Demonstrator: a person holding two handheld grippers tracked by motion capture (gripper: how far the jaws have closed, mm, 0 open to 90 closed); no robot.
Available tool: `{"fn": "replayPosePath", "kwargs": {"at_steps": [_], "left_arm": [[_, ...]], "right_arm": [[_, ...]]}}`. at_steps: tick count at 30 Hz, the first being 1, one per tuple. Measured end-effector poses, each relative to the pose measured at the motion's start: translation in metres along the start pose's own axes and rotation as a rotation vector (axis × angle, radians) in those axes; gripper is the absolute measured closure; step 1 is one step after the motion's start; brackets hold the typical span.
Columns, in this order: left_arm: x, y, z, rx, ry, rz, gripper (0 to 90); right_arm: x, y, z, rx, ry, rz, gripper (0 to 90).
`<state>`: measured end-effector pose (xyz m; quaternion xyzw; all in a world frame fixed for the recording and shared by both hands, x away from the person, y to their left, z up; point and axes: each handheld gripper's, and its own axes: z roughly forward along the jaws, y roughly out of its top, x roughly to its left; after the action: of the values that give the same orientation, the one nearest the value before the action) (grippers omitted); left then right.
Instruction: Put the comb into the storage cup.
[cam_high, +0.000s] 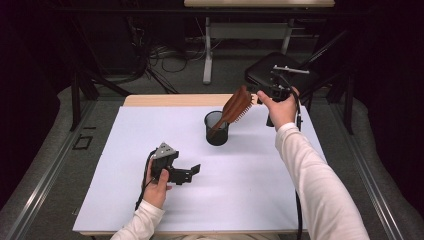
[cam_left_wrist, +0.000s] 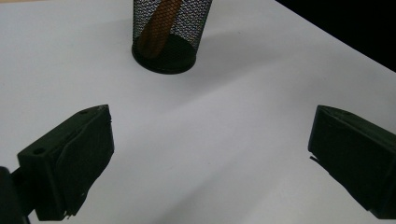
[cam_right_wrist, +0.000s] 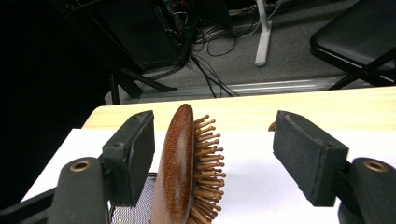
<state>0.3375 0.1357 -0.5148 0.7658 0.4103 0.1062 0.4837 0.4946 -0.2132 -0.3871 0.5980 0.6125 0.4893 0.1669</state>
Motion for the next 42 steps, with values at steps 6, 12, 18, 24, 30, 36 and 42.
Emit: {"fn": "replayPosePath", "kwargs": {"at_steps": [6,12,18,24,30,36,42], "left_arm": [[0.000,0.000,0.000,0.000,0.001,0.000,0.3],[0.000,0.000,0.000,0.001,0.001,0.002,0.3],[0.000,0.000,0.000,0.004,0.004,0.001,0.4],[0.000,0.000,0.000,0.002,0.002,0.003,0.4],[0.001,0.000,0.000,0.001,0.003,0.003,0.3],[0.001,0.000,-0.001,0.000,0.005,0.000,0.4],[0.001,0.000,-0.001,-0.002,0.008,-0.002,0.4]], "right_arm": [[-0.004,0.003,-0.005,-0.001,0.021,-0.031,31.3],[-0.005,0.004,-0.008,0.009,0.036,-0.070,33.8],[-0.004,0.004,-0.010,0.020,0.046,-0.100,35.4],[-0.003,0.002,-0.011,0.048,0.045,-0.149,32.5],[-0.002,0.002,-0.012,0.050,0.048,-0.199,29.3],[0.002,0.000,-0.014,0.046,0.063,-0.257,27.3],[0.005,-0.001,-0.015,0.041,0.050,-0.324,24.1]]}}
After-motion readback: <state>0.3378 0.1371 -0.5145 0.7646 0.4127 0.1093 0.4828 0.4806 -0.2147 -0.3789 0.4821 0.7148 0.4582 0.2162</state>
